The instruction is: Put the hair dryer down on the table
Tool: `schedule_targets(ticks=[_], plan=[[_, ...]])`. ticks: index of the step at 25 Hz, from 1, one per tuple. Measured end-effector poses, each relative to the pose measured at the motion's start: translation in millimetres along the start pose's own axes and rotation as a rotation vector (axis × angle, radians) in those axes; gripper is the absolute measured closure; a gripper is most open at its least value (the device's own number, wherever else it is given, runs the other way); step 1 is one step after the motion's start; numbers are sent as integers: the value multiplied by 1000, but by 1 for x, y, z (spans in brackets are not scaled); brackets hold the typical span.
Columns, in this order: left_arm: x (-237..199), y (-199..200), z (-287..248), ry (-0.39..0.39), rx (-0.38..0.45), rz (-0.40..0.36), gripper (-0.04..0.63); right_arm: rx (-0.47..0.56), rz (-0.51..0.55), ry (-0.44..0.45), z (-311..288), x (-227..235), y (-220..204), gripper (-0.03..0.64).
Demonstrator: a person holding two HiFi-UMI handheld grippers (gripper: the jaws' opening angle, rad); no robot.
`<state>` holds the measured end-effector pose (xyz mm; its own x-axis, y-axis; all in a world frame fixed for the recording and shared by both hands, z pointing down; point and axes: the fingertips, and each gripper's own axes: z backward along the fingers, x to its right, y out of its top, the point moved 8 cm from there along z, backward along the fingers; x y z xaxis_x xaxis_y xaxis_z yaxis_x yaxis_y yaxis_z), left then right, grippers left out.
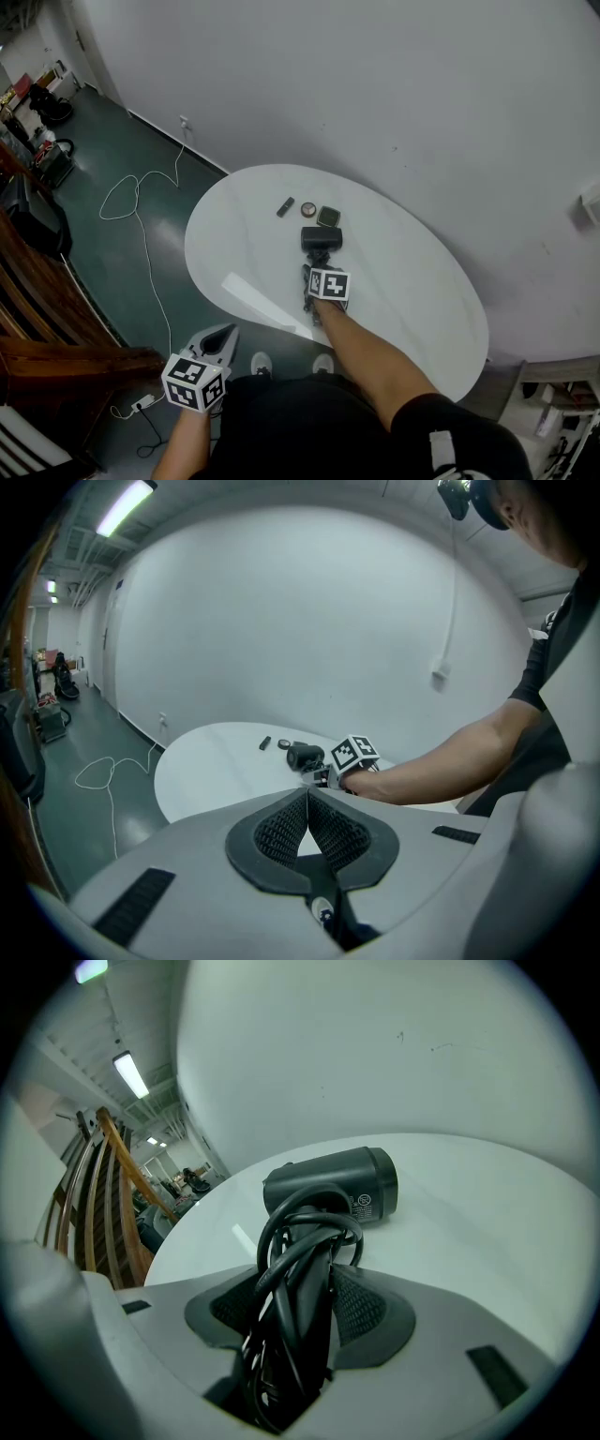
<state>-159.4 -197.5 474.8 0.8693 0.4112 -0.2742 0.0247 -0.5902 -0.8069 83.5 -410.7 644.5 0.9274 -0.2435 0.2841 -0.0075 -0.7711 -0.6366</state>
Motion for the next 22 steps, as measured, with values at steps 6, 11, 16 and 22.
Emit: schedule_targets(ticks=[6, 11, 16, 22], plan=[[-3, 2, -1, -6, -1, -10, 578, -4, -1, -8, -1, -2, 0, 413], [0, 5, -5, -28, -4, -28, 578, -26, -12, 15, 0, -3, 2, 393], [4, 7, -12, -52, -7, -44, 578, -26, 2, 24, 13, -1, 3, 382], [10, 15, -28, -98, -12, -72, 578, 27, 21, 88, 48, 1, 7, 380]])
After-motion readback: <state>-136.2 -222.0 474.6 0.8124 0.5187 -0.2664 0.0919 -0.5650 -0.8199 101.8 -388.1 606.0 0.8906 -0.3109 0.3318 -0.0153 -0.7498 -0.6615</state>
